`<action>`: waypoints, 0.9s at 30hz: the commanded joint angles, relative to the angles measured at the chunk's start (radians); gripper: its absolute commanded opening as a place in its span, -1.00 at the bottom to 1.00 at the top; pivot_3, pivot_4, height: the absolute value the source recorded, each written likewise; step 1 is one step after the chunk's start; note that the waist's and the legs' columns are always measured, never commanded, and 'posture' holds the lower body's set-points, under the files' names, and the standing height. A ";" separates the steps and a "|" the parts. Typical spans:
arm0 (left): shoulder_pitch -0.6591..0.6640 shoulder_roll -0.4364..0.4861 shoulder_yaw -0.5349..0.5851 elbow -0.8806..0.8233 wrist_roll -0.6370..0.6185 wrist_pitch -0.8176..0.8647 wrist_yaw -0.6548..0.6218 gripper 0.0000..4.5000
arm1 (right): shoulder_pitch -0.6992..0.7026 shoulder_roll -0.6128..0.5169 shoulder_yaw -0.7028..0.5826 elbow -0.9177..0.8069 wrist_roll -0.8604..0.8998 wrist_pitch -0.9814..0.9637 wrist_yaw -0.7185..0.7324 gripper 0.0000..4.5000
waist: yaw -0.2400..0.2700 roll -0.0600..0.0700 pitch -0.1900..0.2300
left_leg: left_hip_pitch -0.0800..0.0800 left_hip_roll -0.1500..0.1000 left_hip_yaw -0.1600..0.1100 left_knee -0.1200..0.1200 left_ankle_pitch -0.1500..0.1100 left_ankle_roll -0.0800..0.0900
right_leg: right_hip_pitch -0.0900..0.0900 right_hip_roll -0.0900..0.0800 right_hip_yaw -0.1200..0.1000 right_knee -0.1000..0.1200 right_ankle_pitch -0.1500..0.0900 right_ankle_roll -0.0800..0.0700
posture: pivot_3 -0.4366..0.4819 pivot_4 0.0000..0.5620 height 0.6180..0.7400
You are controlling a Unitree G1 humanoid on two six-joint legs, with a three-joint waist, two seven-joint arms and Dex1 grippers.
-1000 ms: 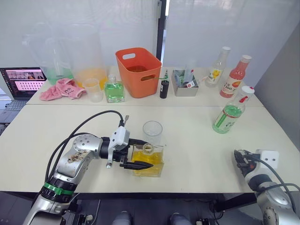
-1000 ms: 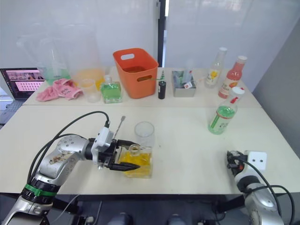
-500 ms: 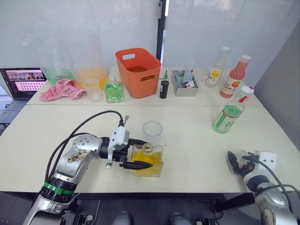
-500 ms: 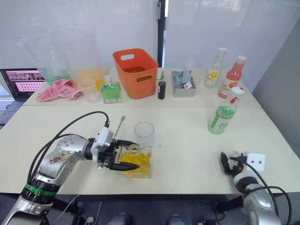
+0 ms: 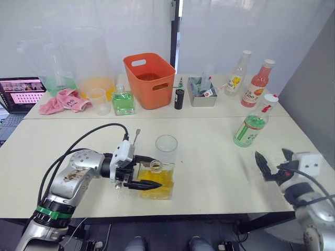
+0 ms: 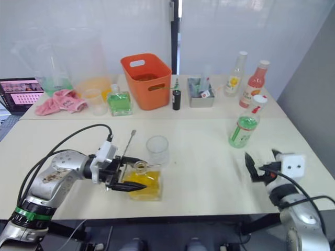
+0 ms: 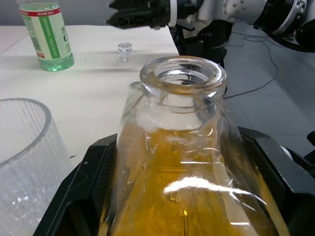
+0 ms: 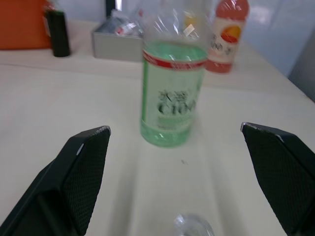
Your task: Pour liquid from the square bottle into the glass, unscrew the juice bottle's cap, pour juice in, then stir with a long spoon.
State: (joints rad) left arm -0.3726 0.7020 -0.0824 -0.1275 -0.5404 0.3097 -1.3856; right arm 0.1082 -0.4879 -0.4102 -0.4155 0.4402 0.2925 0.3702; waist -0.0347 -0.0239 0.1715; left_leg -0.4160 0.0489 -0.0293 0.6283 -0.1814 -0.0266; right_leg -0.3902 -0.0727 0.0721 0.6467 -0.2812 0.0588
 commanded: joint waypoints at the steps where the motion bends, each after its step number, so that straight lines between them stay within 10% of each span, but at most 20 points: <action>1: -0.007 0.030 0.093 -0.071 -0.076 0.014 -0.004 0.27 | -0.036 -0.045 0.024 -0.120 0.084 0.082 0.039 1.00 | -0.001 0.000 0.000 | 0.000 0.000 0.000 0.000 0.000 0.000 | 0.000 0.000 0.000 0.000 0.000 0.000 | -0.05 -0.47 0.99; 15: -0.092 0.185 0.251 0.128 0.016 -0.092 0.001 0.27 | -0.156 -0.091 0.238 -0.273 0.282 0.364 0.064 1.00 | 0.012 -0.005 0.003 | -0.001 0.000 0.000 0.000 0.000 0.000 | -0.001 0.000 -0.001 0.000 0.000 0.000 | -0.05 -0.47 0.99; 27: -0.393 -0.012 0.119 0.511 0.320 -0.494 0.205 0.27 | -0.230 -0.044 0.381 -0.263 0.207 0.391 0.022 1.00 | 0.026 -0.006 0.003 | -0.015 -0.001 -0.001 0.006 0.000 0.000 | -0.013 0.000 -0.001 0.002 0.002 0.001 | -0.05 -0.47 0.99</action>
State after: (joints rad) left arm -0.7071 0.6920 0.0138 0.3786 -0.2303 -0.0981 -1.2164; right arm -0.1054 -0.5346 -0.0292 -0.6572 0.6521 0.6865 0.3992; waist -0.0088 -0.0296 0.1746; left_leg -0.4317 0.0483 -0.0303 0.6344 -0.1811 -0.0267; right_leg -0.4036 -0.0729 0.0707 0.6488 -0.2796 0.0594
